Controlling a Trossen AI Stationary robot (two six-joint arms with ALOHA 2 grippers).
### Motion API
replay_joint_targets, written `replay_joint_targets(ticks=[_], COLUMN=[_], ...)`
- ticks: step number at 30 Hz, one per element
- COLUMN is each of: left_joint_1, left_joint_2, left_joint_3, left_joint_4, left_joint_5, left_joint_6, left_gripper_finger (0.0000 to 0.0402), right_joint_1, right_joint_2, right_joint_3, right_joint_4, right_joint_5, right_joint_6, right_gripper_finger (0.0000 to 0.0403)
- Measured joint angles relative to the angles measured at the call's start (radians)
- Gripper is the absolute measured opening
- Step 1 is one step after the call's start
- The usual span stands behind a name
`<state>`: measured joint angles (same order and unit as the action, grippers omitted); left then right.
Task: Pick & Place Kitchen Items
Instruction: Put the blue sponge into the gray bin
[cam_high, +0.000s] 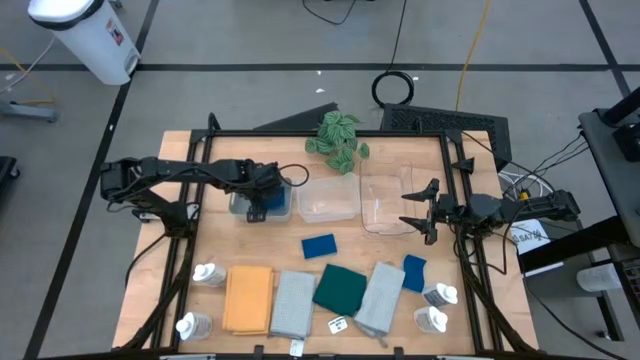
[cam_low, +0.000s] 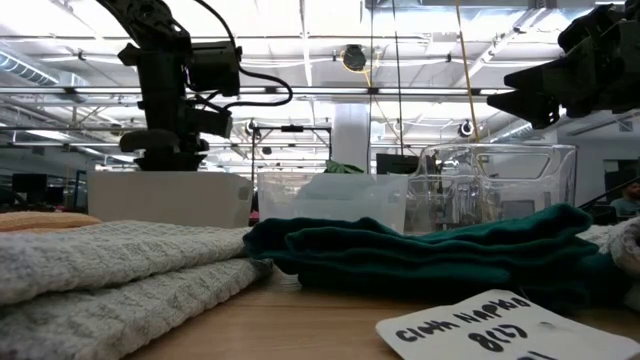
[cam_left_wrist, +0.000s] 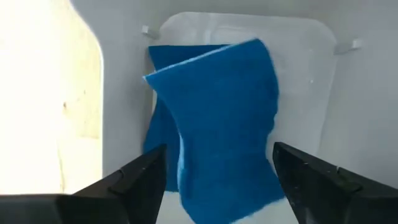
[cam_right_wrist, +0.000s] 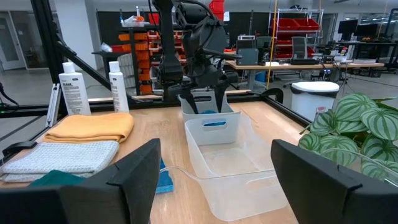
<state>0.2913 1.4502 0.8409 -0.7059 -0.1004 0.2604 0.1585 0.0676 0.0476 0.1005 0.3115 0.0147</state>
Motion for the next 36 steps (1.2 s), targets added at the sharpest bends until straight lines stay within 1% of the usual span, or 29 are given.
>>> replay_joint_targets(ticks=[3,6,10,13,15,17,20,24,27,31,36], left_joint_1=[0.000,0.000,0.000,0.000,0.002,0.013,0.044,0.067,0.065,0.052,0.029], left_joint_2=[0.000,0.000,0.000,-0.001,-0.024,-0.072,-0.194,-0.385,-0.540,-0.731,-0.912], left_joint_3=[0.002,0.025,0.092,0.171,0.203,0.204,0.166,0.089,-0.006,-0.173,-0.327], left_joint_4=[0.000,-0.002,-0.037,-0.118,-0.138,-0.124,-0.085,0.029,0.149,0.304,0.379], left_joint_5=[-0.027,-0.081,-0.136,-0.127,-0.087,-0.025,0.043,0.074,0.076,0.075,0.075], left_joint_6=[0.008,0.014,-0.078,-0.116,-0.146,-0.143,-0.137,-0.148,-0.176,-0.237,-0.269], left_gripper_finger=[0.0294,0.0290,0.0292,0.0294,0.0294,0.0294,0.0294,0.0294,0.0294,0.0294,0.0294], right_joint_1=[0.000,0.000,0.000,0.000,0.000,0.000,0.000,0.000,0.000,0.000,0.000], right_joint_2=[0.000,0.000,0.000,0.000,0.000,0.000,0.000,0.000,0.000,0.000,0.000], right_joint_3=[0.000,0.000,0.000,0.000,0.000,0.000,0.000,0.000,0.000,0.000,0.000], right_joint_4=[0.000,0.000,0.000,0.000,0.000,0.000,0.000,0.000,0.000,0.000,0.000], right_joint_5=[0.000,0.000,0.000,0.000,0.000,0.000,0.000,0.000,0.000,0.000,0.000], right_joint_6=[0.000,0.000,0.000,0.000,0.000,0.000,0.000,0.000,0.000,0.000,0.000], right_gripper_finger=[0.0279,0.0279,0.0279,0.0279,0.0279,0.0279,0.0279,0.0279,0.0279,0.0279,0.0279])
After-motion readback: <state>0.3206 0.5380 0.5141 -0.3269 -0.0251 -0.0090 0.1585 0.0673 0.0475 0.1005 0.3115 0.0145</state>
